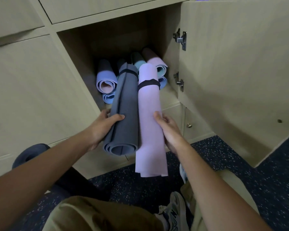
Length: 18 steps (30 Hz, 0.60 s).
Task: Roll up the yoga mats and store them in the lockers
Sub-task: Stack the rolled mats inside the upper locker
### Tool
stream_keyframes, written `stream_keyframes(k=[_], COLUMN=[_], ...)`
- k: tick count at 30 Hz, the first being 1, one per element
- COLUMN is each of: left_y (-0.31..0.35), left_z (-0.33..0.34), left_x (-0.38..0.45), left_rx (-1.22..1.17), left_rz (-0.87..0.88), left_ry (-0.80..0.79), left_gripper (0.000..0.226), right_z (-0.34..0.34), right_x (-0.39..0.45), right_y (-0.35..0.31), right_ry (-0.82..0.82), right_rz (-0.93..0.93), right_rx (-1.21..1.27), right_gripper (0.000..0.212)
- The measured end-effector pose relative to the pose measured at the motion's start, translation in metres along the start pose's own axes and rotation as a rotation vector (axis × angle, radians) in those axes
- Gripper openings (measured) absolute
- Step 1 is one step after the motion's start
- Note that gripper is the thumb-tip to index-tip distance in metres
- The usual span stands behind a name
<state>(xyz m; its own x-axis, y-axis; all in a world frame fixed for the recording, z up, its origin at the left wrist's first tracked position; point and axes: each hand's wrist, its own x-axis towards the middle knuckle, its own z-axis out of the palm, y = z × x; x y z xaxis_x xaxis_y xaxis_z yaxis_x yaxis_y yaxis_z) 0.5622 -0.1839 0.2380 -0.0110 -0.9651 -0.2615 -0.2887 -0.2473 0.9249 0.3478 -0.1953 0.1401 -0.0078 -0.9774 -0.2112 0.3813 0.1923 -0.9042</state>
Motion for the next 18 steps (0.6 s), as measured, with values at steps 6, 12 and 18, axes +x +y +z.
stream_keyframes(k=[6, 12, 18], left_y=[0.011, 0.038, 0.071], left_z=[0.000, -0.010, -0.007], left_x=[0.023, 0.045, 0.086], left_rx=[0.005, 0.025, 0.128], left_rz=[0.008, 0.025, 0.135], left_ry=[0.018, 0.077, 0.292], left_gripper=[0.094, 0.092, 0.101], right_z=[0.008, 0.007, 0.007], right_x=[0.013, 0.040, 0.049], right_y=[-0.012, -0.030, -0.033], right_ry=[-0.333, -0.370, -0.352], right_rz=[0.084, 0.041, -0.024], right_rx=[0.175, 0.184, 0.161], right_gripper=[0.065, 0.064, 0.052])
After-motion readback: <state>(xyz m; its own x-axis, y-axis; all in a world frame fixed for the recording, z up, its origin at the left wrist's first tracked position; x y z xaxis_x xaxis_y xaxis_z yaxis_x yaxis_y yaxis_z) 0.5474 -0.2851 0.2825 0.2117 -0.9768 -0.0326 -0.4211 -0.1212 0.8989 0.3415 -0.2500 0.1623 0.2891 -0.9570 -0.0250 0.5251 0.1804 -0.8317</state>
